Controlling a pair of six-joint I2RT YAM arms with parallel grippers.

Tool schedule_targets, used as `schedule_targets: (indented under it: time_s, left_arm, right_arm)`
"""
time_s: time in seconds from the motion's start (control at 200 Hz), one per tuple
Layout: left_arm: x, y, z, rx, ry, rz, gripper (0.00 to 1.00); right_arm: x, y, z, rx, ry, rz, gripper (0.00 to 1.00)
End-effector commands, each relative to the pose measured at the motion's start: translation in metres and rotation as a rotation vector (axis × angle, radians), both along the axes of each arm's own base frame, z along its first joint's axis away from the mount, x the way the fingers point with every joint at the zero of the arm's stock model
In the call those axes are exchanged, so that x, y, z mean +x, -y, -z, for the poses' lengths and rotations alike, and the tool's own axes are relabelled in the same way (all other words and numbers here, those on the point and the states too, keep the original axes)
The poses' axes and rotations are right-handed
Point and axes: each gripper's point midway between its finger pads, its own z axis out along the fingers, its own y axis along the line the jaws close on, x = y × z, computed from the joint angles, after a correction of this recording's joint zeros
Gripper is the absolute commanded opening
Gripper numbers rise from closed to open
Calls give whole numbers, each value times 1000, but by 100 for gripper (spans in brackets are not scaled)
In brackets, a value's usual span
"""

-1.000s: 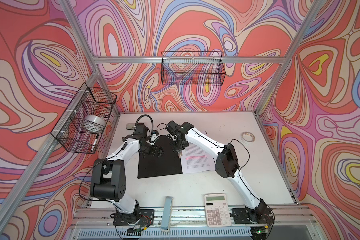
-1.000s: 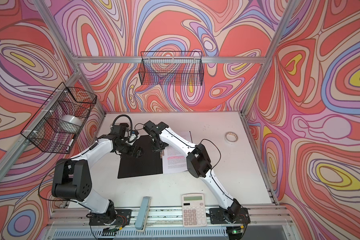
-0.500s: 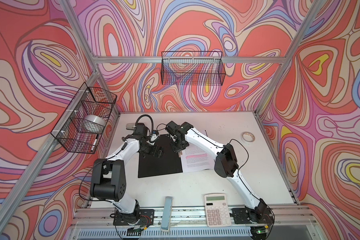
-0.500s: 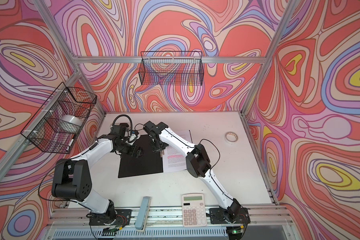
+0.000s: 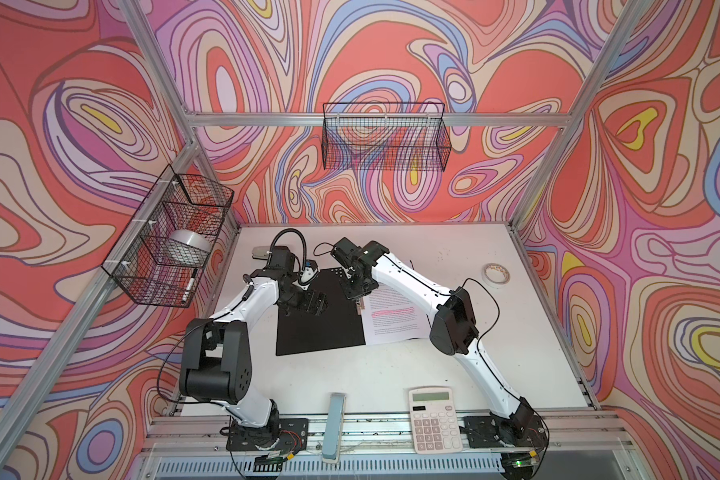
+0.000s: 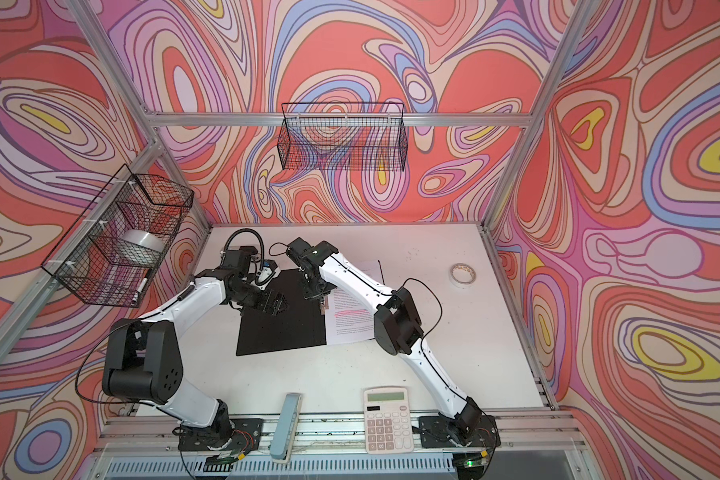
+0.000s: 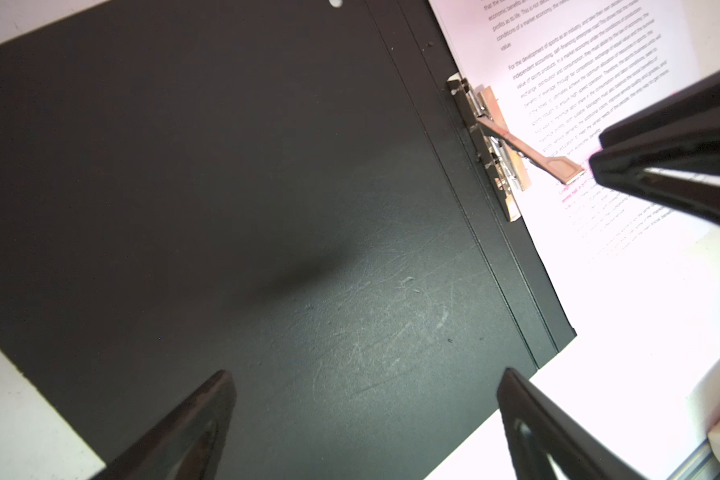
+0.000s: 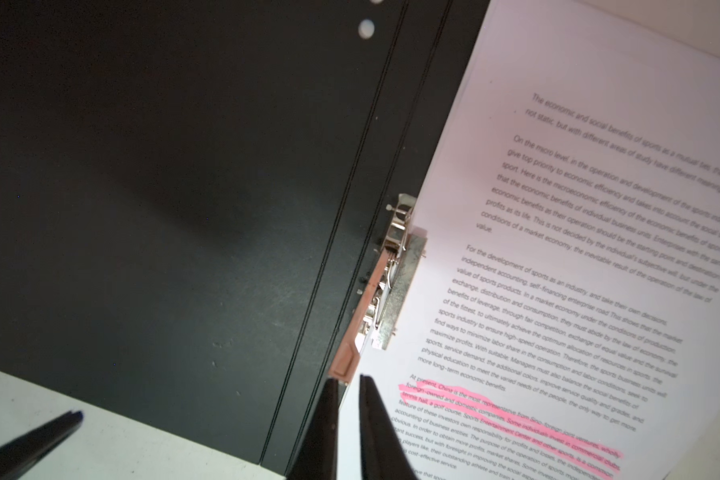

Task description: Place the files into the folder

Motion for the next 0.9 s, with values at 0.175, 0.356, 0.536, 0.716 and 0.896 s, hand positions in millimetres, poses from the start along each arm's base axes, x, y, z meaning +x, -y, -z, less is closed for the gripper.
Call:
schedule_targets:
  time_s: [0.175, 0.356, 0.536, 0.716, 0.896]
  left_arm:
    - [-9, 4, -1, -21, -12, 30, 99]
    - [-10, 5, -2, -20, -7, 33, 99]
    - [-10, 4, -2, -22, -8, 32, 99]
    - [-10, 4, -2, -20, -4, 32, 99]
    - [-11, 4, -2, -18, -4, 34, 99]
  right_arm:
    - [9, 0, -12, 30, 29, 21, 12]
    - [7, -1, 1, 27, -6, 15, 12]
    - [4, -3, 7, 33, -27, 11, 12]
    - [0, -1, 14, 23, -54, 7, 11]
    - [-4, 3, 20, 5, -72, 6, 10]
